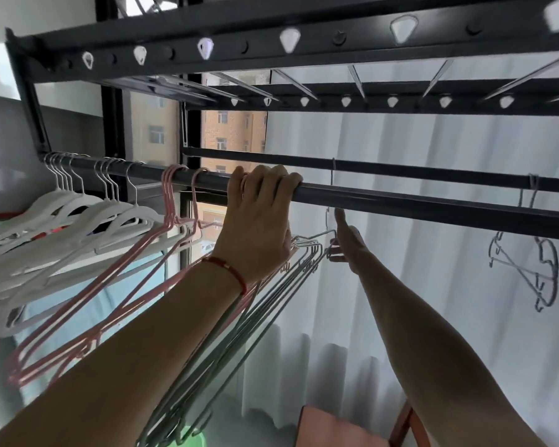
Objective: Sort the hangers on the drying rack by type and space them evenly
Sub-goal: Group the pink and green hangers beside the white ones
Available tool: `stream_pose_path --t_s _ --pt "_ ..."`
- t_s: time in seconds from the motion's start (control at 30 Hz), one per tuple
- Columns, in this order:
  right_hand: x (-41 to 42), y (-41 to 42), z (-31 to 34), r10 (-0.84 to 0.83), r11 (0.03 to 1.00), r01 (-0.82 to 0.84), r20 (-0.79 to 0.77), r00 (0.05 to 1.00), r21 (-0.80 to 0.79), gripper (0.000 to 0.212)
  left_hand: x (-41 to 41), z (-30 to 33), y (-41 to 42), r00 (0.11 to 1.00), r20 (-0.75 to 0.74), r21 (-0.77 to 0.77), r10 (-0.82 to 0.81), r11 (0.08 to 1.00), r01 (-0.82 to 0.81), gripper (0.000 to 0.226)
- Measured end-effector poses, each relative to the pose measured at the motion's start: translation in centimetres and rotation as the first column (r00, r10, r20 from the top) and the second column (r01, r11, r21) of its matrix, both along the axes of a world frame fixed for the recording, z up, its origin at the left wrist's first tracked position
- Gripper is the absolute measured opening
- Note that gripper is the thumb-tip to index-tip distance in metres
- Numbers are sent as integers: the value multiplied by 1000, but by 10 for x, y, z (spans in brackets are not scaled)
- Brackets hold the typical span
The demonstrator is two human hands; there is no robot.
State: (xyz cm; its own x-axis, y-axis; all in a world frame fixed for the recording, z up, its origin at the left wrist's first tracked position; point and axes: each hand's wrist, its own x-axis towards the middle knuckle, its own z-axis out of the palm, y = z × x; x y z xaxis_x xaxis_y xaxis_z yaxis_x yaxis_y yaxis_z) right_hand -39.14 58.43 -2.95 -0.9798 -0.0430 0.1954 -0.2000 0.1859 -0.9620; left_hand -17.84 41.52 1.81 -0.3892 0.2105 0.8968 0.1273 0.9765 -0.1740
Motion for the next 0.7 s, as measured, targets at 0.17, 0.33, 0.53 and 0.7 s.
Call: stream_pose_path --t_s 0.17,0.33,0.53,0.7 --pt "-9 1 4 -41 994 45 45 998 -96 62 -1 0 -6 1000 -11 12 -1 1000 1 59" --pt "-9 17 12 51 927 16 167 985 -375 46 -1 0 -5 1000 4 10 10 1000 -10 59" --pt "-12 17 15 79 849 16 156 985 -528 39 0 1 -1 1000 12 9 19 1000 -19 58" --pt "-12 16 23 -28 846 69 86 996 -529 19 0 2 4 999 18 15 29 999 -29 57"
